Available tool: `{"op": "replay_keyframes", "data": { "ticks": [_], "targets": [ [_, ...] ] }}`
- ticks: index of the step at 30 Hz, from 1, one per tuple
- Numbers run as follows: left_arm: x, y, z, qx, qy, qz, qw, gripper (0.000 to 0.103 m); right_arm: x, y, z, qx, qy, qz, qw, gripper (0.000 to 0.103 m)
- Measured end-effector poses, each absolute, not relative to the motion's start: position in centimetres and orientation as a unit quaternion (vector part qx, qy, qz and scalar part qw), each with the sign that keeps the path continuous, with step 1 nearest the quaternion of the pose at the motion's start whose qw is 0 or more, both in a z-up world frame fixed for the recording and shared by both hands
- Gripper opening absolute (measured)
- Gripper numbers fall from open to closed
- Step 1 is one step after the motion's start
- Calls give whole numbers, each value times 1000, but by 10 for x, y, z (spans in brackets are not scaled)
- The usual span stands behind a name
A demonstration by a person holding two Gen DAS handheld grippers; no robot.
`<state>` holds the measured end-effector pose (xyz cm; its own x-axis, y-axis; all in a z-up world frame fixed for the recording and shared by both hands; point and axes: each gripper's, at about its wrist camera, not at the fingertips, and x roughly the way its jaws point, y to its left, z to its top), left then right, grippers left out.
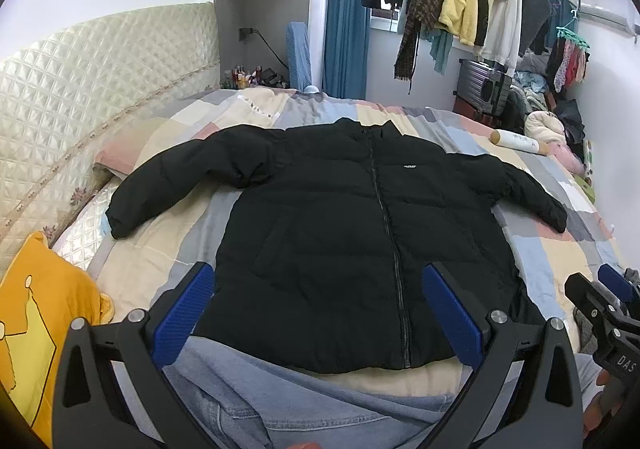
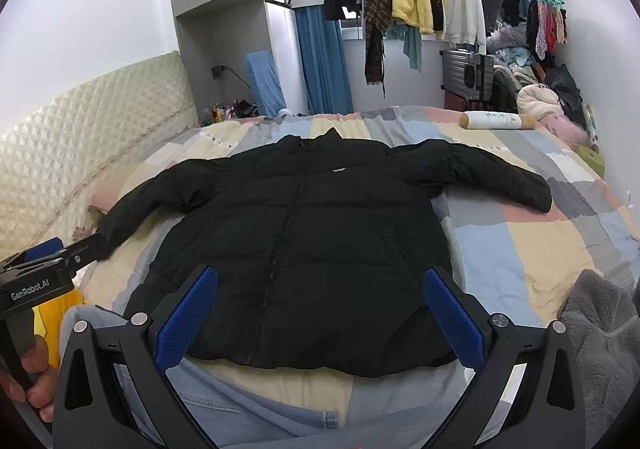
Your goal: Fold large clothes
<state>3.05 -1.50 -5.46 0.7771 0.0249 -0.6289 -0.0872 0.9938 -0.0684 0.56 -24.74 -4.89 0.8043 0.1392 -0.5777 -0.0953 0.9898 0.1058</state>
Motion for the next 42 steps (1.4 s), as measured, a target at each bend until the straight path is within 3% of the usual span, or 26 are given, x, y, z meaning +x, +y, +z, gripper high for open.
{"op": "replay_keyframes", "data": {
  "ticks": [25,42],
  "targets": [
    [142,-67,9,-44,288,-63,955,103,111,-338,-10,40,270,-4,962,103],
    [231,-95,-67,-17,342,-51,938,103,195,-447,-83,68,315,-77,944,103]
  ]
}}
